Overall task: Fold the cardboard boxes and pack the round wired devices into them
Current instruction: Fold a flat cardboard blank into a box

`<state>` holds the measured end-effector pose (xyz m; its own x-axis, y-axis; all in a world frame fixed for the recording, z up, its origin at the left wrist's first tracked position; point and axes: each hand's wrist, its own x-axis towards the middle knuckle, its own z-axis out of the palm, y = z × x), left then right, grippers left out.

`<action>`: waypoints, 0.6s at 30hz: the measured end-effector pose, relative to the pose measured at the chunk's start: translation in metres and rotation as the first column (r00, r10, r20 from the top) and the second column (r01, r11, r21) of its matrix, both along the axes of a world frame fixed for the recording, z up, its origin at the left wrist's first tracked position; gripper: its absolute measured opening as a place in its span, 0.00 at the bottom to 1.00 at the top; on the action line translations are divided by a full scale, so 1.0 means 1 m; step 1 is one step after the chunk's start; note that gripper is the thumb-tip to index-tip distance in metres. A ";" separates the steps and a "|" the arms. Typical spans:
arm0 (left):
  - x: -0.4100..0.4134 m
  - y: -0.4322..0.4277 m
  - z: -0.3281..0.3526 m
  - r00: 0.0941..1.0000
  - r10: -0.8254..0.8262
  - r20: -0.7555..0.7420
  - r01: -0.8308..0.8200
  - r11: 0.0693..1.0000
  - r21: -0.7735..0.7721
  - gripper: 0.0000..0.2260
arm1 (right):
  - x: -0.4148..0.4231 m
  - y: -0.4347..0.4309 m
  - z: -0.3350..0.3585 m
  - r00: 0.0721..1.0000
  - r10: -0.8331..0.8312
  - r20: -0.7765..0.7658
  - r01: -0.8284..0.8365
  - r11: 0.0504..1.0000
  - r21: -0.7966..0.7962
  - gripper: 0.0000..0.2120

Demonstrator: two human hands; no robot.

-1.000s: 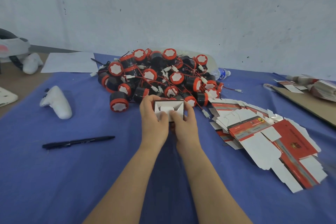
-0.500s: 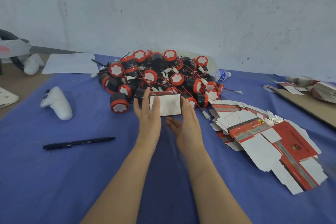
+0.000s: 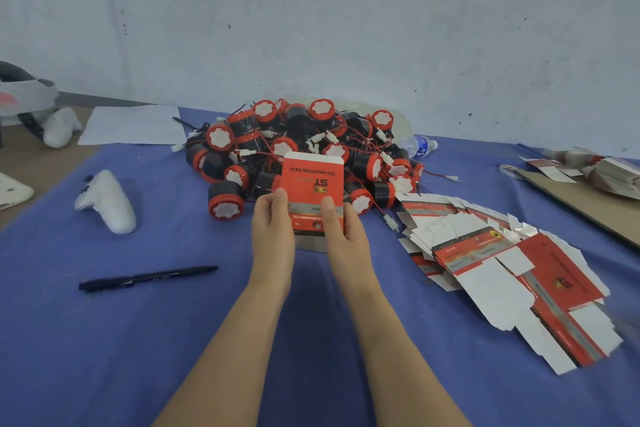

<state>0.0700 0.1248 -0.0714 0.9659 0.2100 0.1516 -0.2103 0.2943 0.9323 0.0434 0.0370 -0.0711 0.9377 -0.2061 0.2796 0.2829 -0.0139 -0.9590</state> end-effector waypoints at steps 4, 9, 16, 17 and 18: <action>0.000 0.003 0.003 0.997 0.057 -0.049 -0.059 0.998 -0.033 0.14 | -0.001 0.011 -0.001 0.992 -0.113 0.054 0.115 0.993 -0.040 0.07; -0.012 -0.010 0.006 0.918 -0.357 -0.171 0.302 0.912 -0.279 0.26 | -0.003 0.013 0.003 0.970 -0.181 0.163 0.205 0.967 -0.148 0.09; 0.003 0.021 0.001 0.913 -0.381 -0.147 0.300 0.870 -0.390 0.22 | -0.010 0.006 0.009 0.947 0.311 -0.085 -0.319 0.861 -0.397 0.07; 0.002 0.021 0.001 0.910 -0.391 -0.142 0.318 0.875 -0.366 0.21 | -0.009 0.005 0.009 0.941 0.326 -0.087 -0.335 0.867 -0.369 0.07; 0.001 0.020 0.002 0.908 -0.395 -0.140 0.329 0.879 -0.346 0.21 | -0.010 0.004 0.010 0.937 0.337 -0.086 -0.346 0.875 -0.338 0.06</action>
<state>0.0707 0.1446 -0.0698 0.9854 -0.1564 -0.0672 0.1480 0.5912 0.7928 0.0338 0.0414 -0.0607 0.9396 0.2328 0.2510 0.3071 -0.2487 -0.9186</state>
